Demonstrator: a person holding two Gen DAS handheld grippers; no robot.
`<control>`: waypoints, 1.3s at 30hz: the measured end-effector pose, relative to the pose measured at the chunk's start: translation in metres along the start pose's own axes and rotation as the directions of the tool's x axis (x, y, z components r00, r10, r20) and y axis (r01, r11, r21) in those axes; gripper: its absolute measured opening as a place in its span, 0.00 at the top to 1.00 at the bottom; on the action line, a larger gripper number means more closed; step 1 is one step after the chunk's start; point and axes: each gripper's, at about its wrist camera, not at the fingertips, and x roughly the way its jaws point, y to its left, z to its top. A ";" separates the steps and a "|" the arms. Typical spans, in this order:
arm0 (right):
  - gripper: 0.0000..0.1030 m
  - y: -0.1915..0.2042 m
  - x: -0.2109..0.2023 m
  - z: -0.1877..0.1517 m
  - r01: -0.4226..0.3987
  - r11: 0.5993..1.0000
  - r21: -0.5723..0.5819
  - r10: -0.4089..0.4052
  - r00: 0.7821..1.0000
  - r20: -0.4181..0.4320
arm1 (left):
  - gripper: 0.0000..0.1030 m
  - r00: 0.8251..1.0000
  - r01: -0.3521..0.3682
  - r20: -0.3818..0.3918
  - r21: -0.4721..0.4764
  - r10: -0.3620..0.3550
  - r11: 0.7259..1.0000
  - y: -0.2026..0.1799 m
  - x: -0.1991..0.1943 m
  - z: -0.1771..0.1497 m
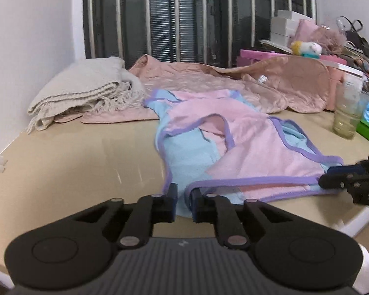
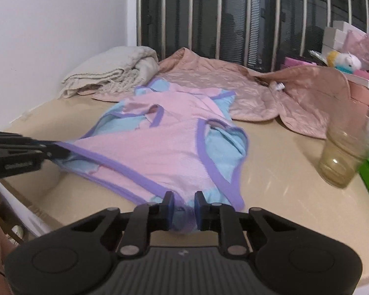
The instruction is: Fold clothes
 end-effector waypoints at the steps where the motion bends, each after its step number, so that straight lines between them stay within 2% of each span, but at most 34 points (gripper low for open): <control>1: 0.83 -0.001 -0.003 -0.001 -0.006 1.000 0.003 0.006 1.000 -0.008 | 0.74 0.999 0.045 -0.004 -0.022 -0.045 0.999 0.004 -0.004 0.000; 2: 0.83 -0.002 -0.006 0.000 -0.015 1.000 0.007 0.015 1.000 -0.003 | 0.65 0.996 0.090 -0.007 -0.045 -0.090 0.995 0.009 -0.008 0.000; 3: 0.83 -0.003 -0.010 0.002 -0.026 1.000 0.010 0.026 1.000 0.008 | 0.49 0.991 0.134 -0.009 -0.068 -0.135 0.989 0.013 -0.011 0.000; 4: 0.83 -0.004 -0.014 0.004 -0.037 0.999 0.014 0.036 0.999 0.020 | 0.45 0.984 0.178 -0.009 -0.091 -0.180 0.980 0.018 -0.015 0.000; 5: 0.82 -0.003 -0.017 0.006 -0.051 0.999 0.011 0.051 0.998 0.035 | 0.45 0.975 0.221 -0.009 -0.113 -0.224 0.969 0.022 -0.019 0.000; 6: 0.81 -0.002 -0.020 0.008 -0.068 0.998 0.006 0.067 0.996 0.053 | 0.45 0.972 0.234 0.002 -0.154 -0.236 0.960 0.030 -0.019 0.004; 8: 0.79 0.001 -0.017 0.014 -0.093 0.996 0.002 0.092 0.993 0.071 | 0.45 0.976 0.219 0.036 -0.199 -0.216 0.955 0.044 -0.016 0.012; 9: 0.79 0.004 -0.012 0.016 -0.093 0.996 0.000 0.092 0.993 0.068 | 0.45 0.977 0.213 0.049 -0.188 -0.207 0.959 0.048 -0.010 0.015; 11: 0.79 0.009 0.002 0.019 -0.072 0.997 0.002 0.072 0.996 0.054 | 0.46 0.981 0.194 0.012 -0.140 -0.195 0.971 0.054 0.009 0.019; 13: 0.79 0.015 0.010 0.023 -0.086 0.996 0.006 0.085 0.995 0.055 | 0.50 0.982 0.185 -0.022 -0.111 -0.188 0.976 0.060 0.023 0.021; 17: 0.80 0.030 0.018 0.024 -0.121 0.992 -0.026 0.122 0.991 0.051 | 0.50 0.959 0.267 -0.064 -0.109 -0.274 0.958 0.069 0.033 0.013; 21: 0.79 0.031 0.027 0.016 -0.113 0.994 -0.010 0.113 0.993 0.030 | 0.51 0.966 0.248 -0.061 -0.038 -0.250 0.968 0.061 0.026 0.008; 23: 0.80 0.030 0.024 0.013 -0.117 0.993 -0.013 0.118 0.992 0.035 | 0.80 0.971 0.232 -0.060 -0.028 -0.233 0.972 0.059 0.024 0.006; 24: 0.80 0.029 0.023 0.011 -0.118 0.993 -0.017 0.119 0.992 0.041 | 0.96 0.974 0.214 -0.066 -0.052 -0.217 0.975 0.061 0.024 0.006; 26: 0.80 0.029 0.020 0.006 -0.117 0.993 -0.029 0.118 0.991 0.056 | 0.97 0.977 0.193 -0.052 -0.185 -0.205 0.964 0.072 0.025 0.004; 28: 0.80 0.030 0.018 0.002 -0.109 0.993 -0.044 0.112 0.991 0.071 | 0.97 0.977 0.192 -0.027 -0.334 -0.213 0.923 0.086 0.024 0.000; 30: 0.80 0.033 0.016 -0.001 -0.097 0.994 -0.055 0.102 0.991 0.084 | 0.97 0.984 0.172 0.027 -0.450 -0.179 0.876 0.097 0.018 -0.005; 32: 0.79 0.034 0.016 -0.002 -0.089 0.994 -0.058 0.094 0.991 0.092 | 0.89 0.990 0.140 0.051 -0.479 -0.132 0.867 0.102 0.012 -0.007; 34: 0.79 0.035 0.016 -0.002 -0.088 0.994 -0.062 0.094 0.991 0.091 | 0.73 0.992 0.122 0.044 -0.458 -0.115 0.880 0.101 0.008 -0.002; 36: 0.79 0.034 0.016 0.002 -0.100 0.993 -0.060 0.105 0.991 0.082 | 0.67 0.986 0.168 0.070 -0.392 -0.153 0.905 0.091 0.004 0.006; 38: 0.79 0.031 0.014 0.007 -0.130 0.991 -0.043 0.132 0.989 0.072 | 0.61 0.975 0.220 0.057 -0.299 -0.213 0.928 0.073 0.007 0.014; 39: 0.79 0.030 0.013 0.009 -0.144 0.989 -0.029 0.146 0.986 0.082 | 0.61 0.975 0.221 0.034 -0.262 -0.220 0.939 0.064 0.012 0.016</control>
